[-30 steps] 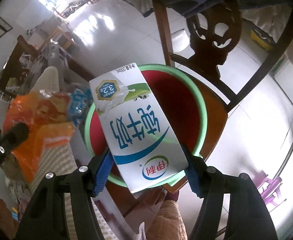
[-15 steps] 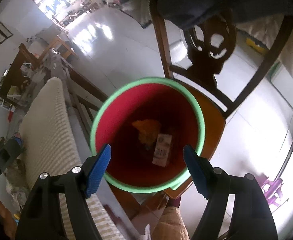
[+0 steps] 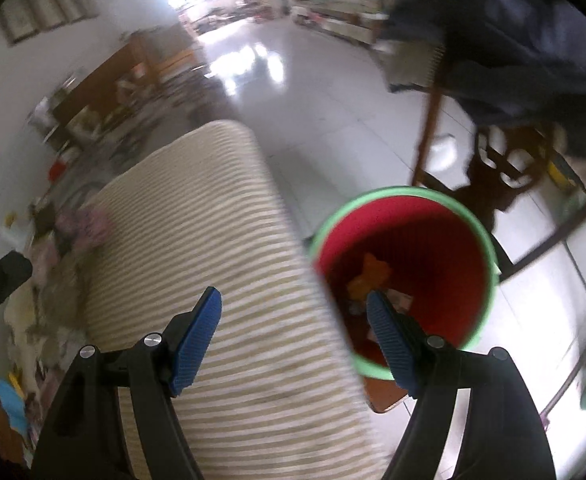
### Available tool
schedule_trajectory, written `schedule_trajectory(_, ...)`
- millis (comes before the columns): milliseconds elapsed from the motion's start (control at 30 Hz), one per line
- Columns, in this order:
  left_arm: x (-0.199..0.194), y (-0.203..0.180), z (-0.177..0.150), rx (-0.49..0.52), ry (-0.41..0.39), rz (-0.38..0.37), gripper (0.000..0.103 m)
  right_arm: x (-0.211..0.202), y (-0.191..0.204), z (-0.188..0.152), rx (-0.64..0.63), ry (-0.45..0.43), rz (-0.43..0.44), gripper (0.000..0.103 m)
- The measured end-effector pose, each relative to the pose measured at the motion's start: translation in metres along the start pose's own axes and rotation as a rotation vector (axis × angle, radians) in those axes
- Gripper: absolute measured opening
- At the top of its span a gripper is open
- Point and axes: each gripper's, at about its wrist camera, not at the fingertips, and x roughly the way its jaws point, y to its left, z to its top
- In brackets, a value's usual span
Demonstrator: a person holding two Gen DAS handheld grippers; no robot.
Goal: Collect trash
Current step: 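Carry both items to the red bin and open both tools over it, then grasp crumpled paper with the left tool while the right tool grasps the pink bag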
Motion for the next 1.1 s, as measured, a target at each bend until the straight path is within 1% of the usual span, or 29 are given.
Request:
schedule_trajectory(33, -0.009, 0.015, -0.004, -0.014, -0.002, 0.018, 0.060, 0.002, 0.019, -0.004, -0.030, 0.006, 0.012, 0.073)
schedule_trajectory(67, -0.015, 0.025, -0.008, -0.023, -0.001, 0.031, 0.060, 0.004, 0.029, -0.006, -0.043, 0.013, 0.021, 0.073)
schedule_trajectory(100, -0.027, 0.044, -0.015, -0.037, 0.001, 0.055, 0.060, 0.006, 0.043, -0.010, -0.059, 0.022, 0.036, 0.073)
schedule_trajectory(167, -0.044, 0.070, -0.026, -0.052, 0.006, 0.095, 0.060, 0.010, 0.076, -0.019, -0.101, 0.042, 0.071, 0.074)
schedule_trajectory(233, -0.065, 0.102, -0.044, -0.067, 0.021, 0.157, 0.060, 0.014, 0.105, -0.028, -0.138, 0.064, 0.107, 0.073)
schedule_trajectory(300, -0.079, 0.126, -0.059, -0.083, 0.034, 0.202, 0.060, 0.018, 0.132, -0.039, -0.166, 0.094, 0.154, 0.074)
schedule_trajectory(400, -0.104, 0.167, -0.091, -0.118, 0.078, 0.266, 0.060, 0.029, 0.180, -0.061, -0.228, 0.160, 0.221, 0.074)
schedule_trajectory(500, -0.117, 0.193, -0.119, -0.103, 0.127, 0.310, 0.060, 0.039, 0.215, -0.081, -0.263, 0.232, 0.280, 0.074)
schedule_trajectory(533, -0.120, 0.199, -0.127, -0.098, 0.139, 0.314, 0.060, 0.041, 0.225, -0.086, -0.273, 0.251, 0.295, 0.074)
schedule_trajectory(600, -0.122, 0.211, -0.145, -0.087, 0.171, 0.308, 0.060, 0.045, 0.243, -0.094, -0.300, 0.279, 0.316, 0.074)
schedule_trajectory(667, -0.119, 0.214, -0.157, -0.071, 0.199, 0.295, 0.060, 0.047, 0.263, -0.100, -0.330, 0.300, 0.339, 0.074)
schedule_trajectory(733, -0.113, 0.219, -0.173, -0.045, 0.244, 0.256, 0.060, 0.049, 0.276, -0.102, -0.345, 0.310, 0.349, 0.074)
schedule_trajectory(767, -0.111, 0.222, -0.177, -0.034, 0.256, 0.250, 0.061, 0.050, 0.282, -0.103, -0.350, 0.313, 0.352, 0.074)
schedule_trajectory(833, -0.102, 0.223, -0.187, -0.019, 0.274, 0.207, 0.068, 0.050, 0.287, -0.108, -0.349, 0.319, 0.353, 0.074)
schedule_trajectory(933, -0.089, 0.223, -0.187, -0.028, 0.279, 0.152, 0.068, 0.052, 0.293, -0.111, -0.338, 0.335, 0.353, 0.074)
schedule_trajectory(1000, -0.086, 0.221, -0.186, -0.008, 0.273, 0.143, 0.068, 0.054, 0.296, -0.115, -0.333, 0.349, 0.360, 0.074)
schedule_trajectory(1100, -0.084, 0.220, -0.183, 0.014, 0.262, 0.120, 0.059, 0.058, 0.305, -0.122, -0.332, 0.371, 0.367, 0.074)
